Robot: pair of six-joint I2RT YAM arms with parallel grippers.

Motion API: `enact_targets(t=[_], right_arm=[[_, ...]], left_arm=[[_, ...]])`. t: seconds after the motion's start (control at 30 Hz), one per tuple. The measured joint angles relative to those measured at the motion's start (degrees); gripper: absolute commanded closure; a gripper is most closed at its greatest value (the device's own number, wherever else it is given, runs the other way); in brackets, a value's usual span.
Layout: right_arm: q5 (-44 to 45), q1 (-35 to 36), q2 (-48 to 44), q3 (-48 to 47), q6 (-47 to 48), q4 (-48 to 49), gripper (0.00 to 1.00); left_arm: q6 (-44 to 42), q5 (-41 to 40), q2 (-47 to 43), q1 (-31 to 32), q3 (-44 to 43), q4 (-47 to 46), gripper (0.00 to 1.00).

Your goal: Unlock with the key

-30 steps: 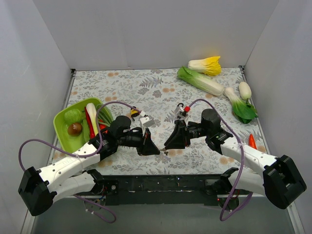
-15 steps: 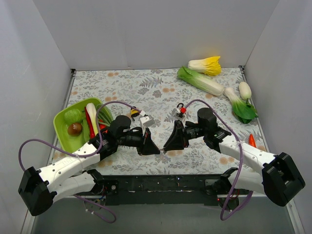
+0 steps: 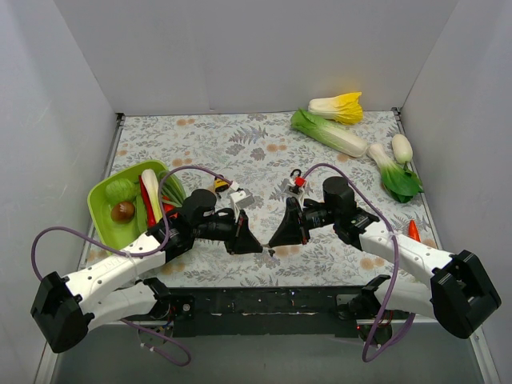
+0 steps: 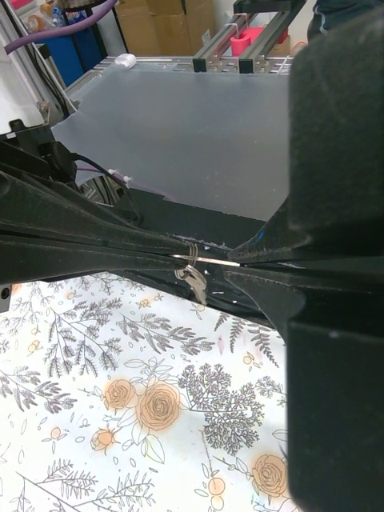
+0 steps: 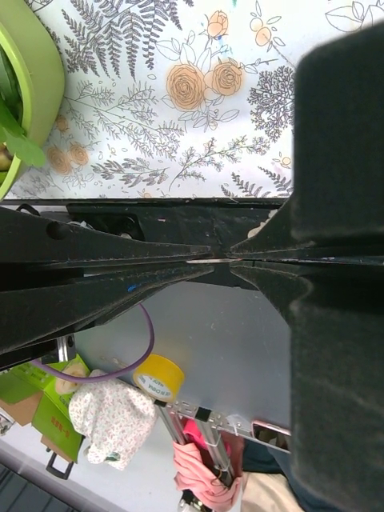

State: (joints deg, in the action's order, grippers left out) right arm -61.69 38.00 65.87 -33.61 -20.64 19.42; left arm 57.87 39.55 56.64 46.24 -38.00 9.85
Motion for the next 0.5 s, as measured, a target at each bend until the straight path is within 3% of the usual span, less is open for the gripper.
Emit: enact_targets(t=[0.07, 0.17, 0.2, 0.5], right_arm=[[0.02, 0.00, 0.00, 0.00, 0.07, 0.00, 0.99], [0.74, 0.00, -0.02, 0.00, 0.07, 0.00, 0.99], [1.14, 0.02, -0.11, 0.00, -0.02, 0.02, 0.99], [16.20, -0.28, -7.96, 3.82, -4.74, 4.92, 0.99]], left_arm=[[0.09, -0.83, -0.02, 0.00, -0.02, 0.00, 0.97], [0.33, -4.20, -0.33, 0.04, -0.02, 0.04, 0.17], [0.48, -6.40, -0.57, 0.09, -0.02, 0.00, 0.03], [7.50, -23.80, -2.56, -3.15, -0.37, -4.11, 0.02]])
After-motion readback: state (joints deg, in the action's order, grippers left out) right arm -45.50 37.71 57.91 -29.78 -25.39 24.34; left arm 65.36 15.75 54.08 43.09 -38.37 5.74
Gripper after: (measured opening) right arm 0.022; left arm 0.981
